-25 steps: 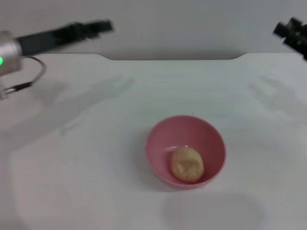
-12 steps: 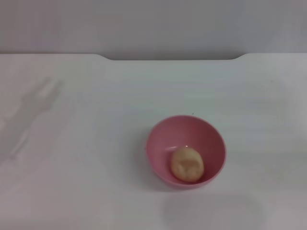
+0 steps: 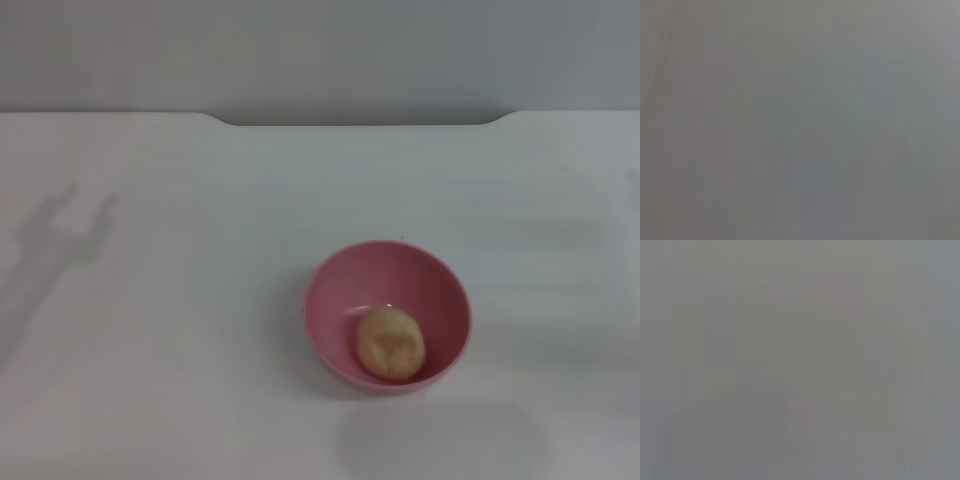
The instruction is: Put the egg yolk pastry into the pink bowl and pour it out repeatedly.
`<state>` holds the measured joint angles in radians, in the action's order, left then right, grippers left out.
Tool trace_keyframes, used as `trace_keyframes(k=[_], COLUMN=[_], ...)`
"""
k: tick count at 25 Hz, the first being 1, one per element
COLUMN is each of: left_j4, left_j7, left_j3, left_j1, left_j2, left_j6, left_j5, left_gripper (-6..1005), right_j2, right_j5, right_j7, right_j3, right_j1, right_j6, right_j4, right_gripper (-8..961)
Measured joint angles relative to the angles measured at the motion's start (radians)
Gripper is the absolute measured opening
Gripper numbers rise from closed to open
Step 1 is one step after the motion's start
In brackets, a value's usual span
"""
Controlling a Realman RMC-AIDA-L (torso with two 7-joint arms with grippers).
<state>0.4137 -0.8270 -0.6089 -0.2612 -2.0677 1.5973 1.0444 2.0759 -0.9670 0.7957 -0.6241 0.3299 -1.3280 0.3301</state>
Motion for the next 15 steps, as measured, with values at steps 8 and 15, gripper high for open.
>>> trace_keyframes(k=[8, 15], left_j4=[-0.286, -0.332], left_j7=[0.841, 0.829], left_j3=[0.006, 0.019], left_j1=[-0.018, -0.016], left_j2=[-0.006, -0.006], left_j6=[0.018, -0.03], left_j5=[-0.018, -0.022], left_gripper=[531, 531], right_j2=[0.003, 0.002], right_j5=[0.29, 0.292], right_j7=[-0.521, -0.523], right_j3=[-0.002, -0.004], right_j1=[0.031, 0.053], right_j6=[-0.121, -0.08], right_j4=[-0.266, -0.281], right_gripper=[528, 528])
